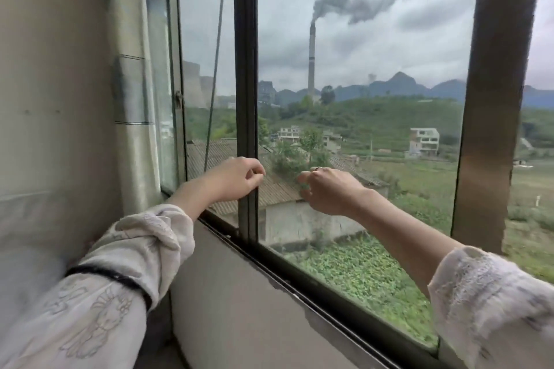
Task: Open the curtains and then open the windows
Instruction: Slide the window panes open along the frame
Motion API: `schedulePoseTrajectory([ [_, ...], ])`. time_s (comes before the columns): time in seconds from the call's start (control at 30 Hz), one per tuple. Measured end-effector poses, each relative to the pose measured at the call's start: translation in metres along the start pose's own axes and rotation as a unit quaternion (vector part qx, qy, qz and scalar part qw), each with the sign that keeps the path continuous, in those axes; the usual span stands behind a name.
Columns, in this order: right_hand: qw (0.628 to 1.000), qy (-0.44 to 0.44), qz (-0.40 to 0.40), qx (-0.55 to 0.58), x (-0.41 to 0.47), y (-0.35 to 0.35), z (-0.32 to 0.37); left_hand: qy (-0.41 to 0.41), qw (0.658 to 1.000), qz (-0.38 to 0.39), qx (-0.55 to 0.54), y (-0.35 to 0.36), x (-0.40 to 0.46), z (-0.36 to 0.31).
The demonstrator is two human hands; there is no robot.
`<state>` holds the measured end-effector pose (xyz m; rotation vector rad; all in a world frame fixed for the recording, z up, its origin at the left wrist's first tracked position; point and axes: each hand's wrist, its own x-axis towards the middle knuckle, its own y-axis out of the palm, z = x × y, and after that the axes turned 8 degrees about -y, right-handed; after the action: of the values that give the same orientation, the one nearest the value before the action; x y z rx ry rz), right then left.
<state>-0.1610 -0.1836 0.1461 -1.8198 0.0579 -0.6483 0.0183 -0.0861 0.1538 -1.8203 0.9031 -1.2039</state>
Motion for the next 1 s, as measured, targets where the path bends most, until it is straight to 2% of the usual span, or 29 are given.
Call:
schedulePoseTrajectory([
  [0.37,0.995,-0.082,0.008,0.052,0.203,0.113,0.026,-0.123,0.992,0.020,0.027,0.023,0.078,0.183],
  [0.63,0.986,-0.152,-0.015,0.059,0.375,0.169,0.032,-0.203,0.977,-0.031,0.050,0.003,0.163,0.291],
  [0.73,0.984,-0.157,-0.037,0.072,0.439,0.191,0.038,-0.214,0.973,-0.068,0.048,-0.003,0.194,0.330],
  [1.0,0.985,-0.160,-0.022,0.059,0.567,0.259,0.069,-0.229,0.967,-0.079,0.075,0.006,0.258,0.445],
])
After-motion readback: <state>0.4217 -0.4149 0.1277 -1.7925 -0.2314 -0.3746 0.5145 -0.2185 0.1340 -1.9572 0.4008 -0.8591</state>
